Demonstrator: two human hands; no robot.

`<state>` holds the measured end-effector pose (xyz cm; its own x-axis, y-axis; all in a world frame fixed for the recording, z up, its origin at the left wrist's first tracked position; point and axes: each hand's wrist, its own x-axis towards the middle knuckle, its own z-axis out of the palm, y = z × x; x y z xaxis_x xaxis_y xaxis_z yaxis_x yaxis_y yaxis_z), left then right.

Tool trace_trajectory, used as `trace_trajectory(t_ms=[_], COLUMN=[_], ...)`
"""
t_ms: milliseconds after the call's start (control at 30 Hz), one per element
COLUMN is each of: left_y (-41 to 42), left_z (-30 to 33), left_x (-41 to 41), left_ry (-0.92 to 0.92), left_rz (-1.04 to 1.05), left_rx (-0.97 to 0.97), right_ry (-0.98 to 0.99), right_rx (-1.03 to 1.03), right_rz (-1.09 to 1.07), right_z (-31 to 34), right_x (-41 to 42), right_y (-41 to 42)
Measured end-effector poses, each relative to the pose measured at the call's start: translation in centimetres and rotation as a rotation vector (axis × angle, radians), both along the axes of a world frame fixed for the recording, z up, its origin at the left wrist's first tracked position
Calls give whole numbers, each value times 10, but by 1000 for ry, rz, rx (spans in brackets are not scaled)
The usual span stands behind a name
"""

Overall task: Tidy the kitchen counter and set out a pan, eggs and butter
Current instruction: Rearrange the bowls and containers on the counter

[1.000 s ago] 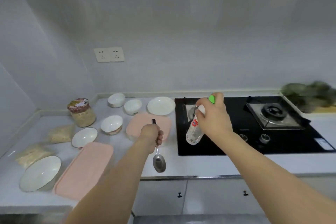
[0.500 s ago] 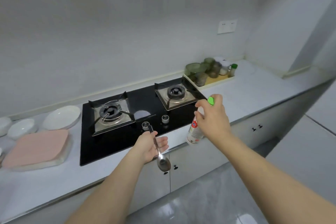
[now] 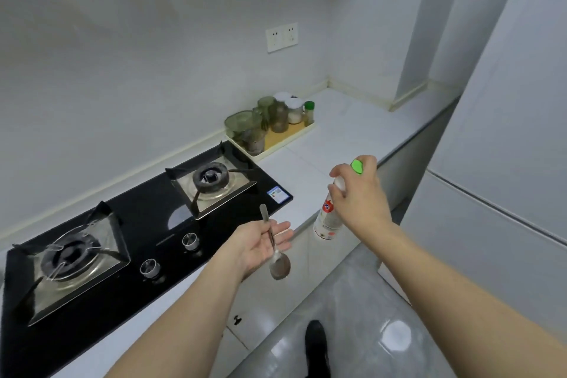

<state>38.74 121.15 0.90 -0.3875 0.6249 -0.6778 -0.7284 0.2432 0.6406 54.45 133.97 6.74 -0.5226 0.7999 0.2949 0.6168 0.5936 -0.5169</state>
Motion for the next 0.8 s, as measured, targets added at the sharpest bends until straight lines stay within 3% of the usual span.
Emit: trace_trajectory(t_ms=[267, 500, 800], left_y=[128, 227, 287], left_z=[-8, -14, -28], left_x=[-44, -92, -153], left_ry=[-14, -120, -179], left_rz=[-175, -100, 43], left_rx=[-56, -32, -94], right_ry=[-40, -62, -27], right_rx=[6, 4, -17], right_rz=[-16, -30, 56], right_z=[1, 11, 1], right_x=[-51, -99, -168], right_y=[124, 213, 279])
